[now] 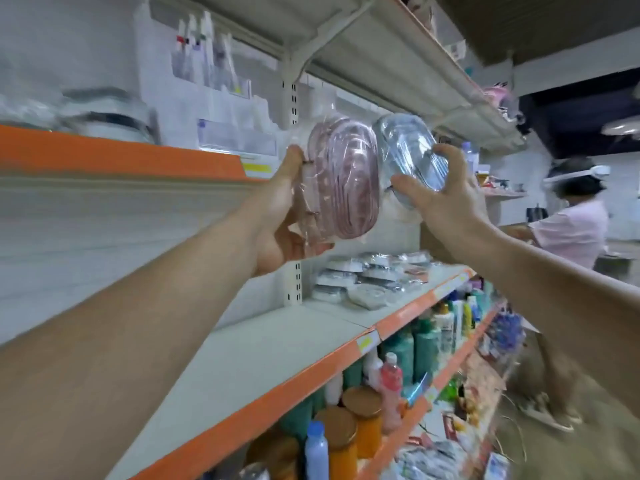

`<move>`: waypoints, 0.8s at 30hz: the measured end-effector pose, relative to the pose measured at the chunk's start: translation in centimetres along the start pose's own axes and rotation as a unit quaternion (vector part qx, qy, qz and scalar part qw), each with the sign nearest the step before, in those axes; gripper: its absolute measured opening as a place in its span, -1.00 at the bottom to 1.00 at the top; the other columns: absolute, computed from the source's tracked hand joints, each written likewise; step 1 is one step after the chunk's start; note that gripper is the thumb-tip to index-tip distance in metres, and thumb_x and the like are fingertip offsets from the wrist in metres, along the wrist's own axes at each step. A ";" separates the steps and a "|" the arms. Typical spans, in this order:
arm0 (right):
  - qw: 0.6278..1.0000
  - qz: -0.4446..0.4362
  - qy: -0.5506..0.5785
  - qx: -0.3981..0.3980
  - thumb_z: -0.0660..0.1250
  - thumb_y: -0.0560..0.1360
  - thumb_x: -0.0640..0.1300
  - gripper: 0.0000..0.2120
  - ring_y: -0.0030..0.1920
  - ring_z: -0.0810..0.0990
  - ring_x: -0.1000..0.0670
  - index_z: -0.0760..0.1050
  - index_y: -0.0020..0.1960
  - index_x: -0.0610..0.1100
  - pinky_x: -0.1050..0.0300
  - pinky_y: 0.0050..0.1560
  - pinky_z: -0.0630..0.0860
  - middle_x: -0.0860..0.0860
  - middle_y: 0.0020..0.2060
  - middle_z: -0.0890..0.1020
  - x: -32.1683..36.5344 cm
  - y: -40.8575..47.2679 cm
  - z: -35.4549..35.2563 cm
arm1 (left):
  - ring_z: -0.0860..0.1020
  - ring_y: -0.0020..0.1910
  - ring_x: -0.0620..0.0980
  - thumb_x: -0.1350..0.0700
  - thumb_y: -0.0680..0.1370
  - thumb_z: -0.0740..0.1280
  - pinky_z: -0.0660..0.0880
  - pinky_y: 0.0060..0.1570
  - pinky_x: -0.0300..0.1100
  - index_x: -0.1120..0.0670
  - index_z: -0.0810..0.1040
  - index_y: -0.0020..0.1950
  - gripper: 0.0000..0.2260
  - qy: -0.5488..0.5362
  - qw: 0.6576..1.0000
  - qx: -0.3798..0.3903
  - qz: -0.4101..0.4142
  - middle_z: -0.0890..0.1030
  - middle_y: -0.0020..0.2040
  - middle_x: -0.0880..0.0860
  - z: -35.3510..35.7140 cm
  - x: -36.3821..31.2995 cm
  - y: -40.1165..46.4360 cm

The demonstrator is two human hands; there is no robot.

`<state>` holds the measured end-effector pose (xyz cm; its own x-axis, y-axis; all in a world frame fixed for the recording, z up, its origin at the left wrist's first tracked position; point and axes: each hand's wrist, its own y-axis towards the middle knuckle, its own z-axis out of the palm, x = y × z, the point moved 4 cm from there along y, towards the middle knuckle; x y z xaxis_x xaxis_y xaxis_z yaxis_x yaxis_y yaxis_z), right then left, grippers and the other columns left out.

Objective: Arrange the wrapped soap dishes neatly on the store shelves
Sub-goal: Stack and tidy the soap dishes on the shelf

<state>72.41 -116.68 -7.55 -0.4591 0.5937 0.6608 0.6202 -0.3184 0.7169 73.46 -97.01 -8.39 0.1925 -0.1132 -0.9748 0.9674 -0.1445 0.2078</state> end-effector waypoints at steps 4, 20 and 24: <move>0.998 0.048 -0.006 0.042 0.34 0.44 0.11 -0.41 0.27 0.32 -0.01 0.21 0.41 0.11 0.14 0.20 0.29 -0.03 0.33 0.33 -9.0 2.7 -1.4 | 0.58 -0.28 0.06 -0.32 0.52 0.11 0.61 -0.24 -0.05 -0.02 0.56 -0.13 -0.57 -0.045 0.997 0.010 -0.054 0.57 -0.23 0.03 6.0 5.9 4.8; 0.979 0.158 -0.022 0.123 0.38 0.34 0.19 -0.32 0.24 0.42 -0.14 0.25 0.39 0.06 -0.10 0.29 0.35 -0.08 0.25 0.45 -31.8 12.9 11.5 | 0.55 -0.24 0.20 0.10 0.61 0.11 0.56 -0.44 0.14 0.16 0.45 -0.03 -0.82 -0.138 0.945 -0.170 -0.243 0.52 -0.17 0.17 2.9 26.2 26.1; 0.978 0.162 -0.011 0.134 0.40 0.38 0.13 -0.35 0.21 0.45 -0.09 0.27 0.39 0.03 0.01 0.24 0.40 -0.07 0.25 0.46 -34.8 16.9 15.0 | 0.47 -0.29 0.09 0.23 0.58 0.23 0.52 -0.62 -0.15 0.14 0.42 -0.07 -0.96 0.042 0.944 -0.232 -0.230 0.43 -0.17 0.12 1.3 29.5 30.7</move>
<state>108.43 -131.64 -21.73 -0.1988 0.5094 0.8373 0.8765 -0.2898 0.3844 108.67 -106.11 -30.68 -0.2729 -0.0632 -0.9600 0.9155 0.2895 -0.2793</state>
